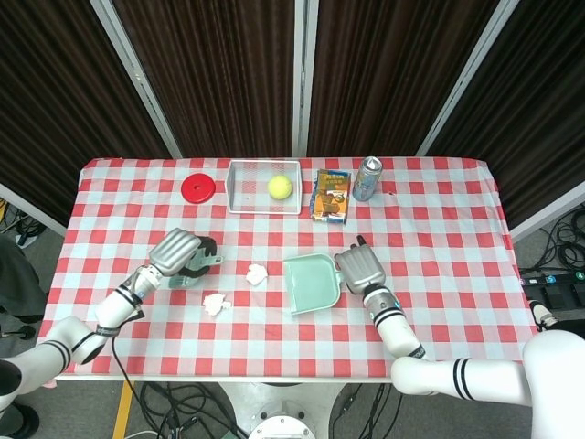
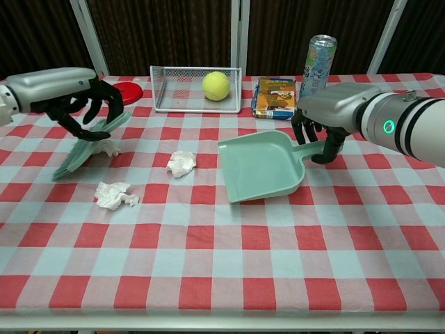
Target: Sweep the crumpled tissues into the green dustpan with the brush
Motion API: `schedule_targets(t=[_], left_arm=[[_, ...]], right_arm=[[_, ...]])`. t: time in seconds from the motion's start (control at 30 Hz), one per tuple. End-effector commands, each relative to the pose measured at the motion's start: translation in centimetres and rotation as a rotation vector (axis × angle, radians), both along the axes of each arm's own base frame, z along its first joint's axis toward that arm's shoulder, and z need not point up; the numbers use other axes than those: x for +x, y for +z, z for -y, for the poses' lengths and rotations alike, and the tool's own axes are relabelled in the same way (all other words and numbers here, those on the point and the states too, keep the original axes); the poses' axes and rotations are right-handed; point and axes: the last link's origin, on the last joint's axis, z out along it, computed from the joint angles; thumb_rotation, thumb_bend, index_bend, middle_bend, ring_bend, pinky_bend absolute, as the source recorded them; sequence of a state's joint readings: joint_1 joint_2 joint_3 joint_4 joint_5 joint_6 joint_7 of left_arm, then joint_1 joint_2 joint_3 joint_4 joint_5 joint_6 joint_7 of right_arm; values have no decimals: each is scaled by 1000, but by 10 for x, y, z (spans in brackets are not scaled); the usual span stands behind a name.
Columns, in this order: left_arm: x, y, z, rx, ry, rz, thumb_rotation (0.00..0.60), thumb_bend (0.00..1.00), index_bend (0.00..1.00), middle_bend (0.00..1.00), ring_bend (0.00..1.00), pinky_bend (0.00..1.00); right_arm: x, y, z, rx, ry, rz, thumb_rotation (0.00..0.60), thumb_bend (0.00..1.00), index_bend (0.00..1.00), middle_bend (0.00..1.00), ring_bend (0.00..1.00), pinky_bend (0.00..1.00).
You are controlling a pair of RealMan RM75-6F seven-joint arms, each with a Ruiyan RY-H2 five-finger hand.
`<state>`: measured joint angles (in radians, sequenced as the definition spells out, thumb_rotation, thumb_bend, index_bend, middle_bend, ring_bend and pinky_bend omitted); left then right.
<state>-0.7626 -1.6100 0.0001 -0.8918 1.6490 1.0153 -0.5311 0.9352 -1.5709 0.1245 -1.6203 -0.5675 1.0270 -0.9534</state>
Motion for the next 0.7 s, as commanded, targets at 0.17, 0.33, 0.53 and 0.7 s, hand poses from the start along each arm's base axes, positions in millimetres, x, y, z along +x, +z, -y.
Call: schedule_targets(t=[0.17,0.33,0.53,0.7], left_arm=[[26,-19,-3,-69,-22,46,600,481,563,577,643,875],[48,-31,1,-114,-51,97,600,482,563,577,643,875],[72,-40,5,-149,-78,149,600,482,563,577,642,875],[87,-46,8,-176,-93,175,600,482,563,577,642,875]], right_arm=[[10,-10,2,8,3,6,600,422,705,620,317,141],[15,-18,5,11,-2,11,600,423,705,620,317,142],[21,-25,10,10,-7,6,600,431,705,621,318,143],[28,-34,12,19,-3,5,600,437,706,621,319,143]])
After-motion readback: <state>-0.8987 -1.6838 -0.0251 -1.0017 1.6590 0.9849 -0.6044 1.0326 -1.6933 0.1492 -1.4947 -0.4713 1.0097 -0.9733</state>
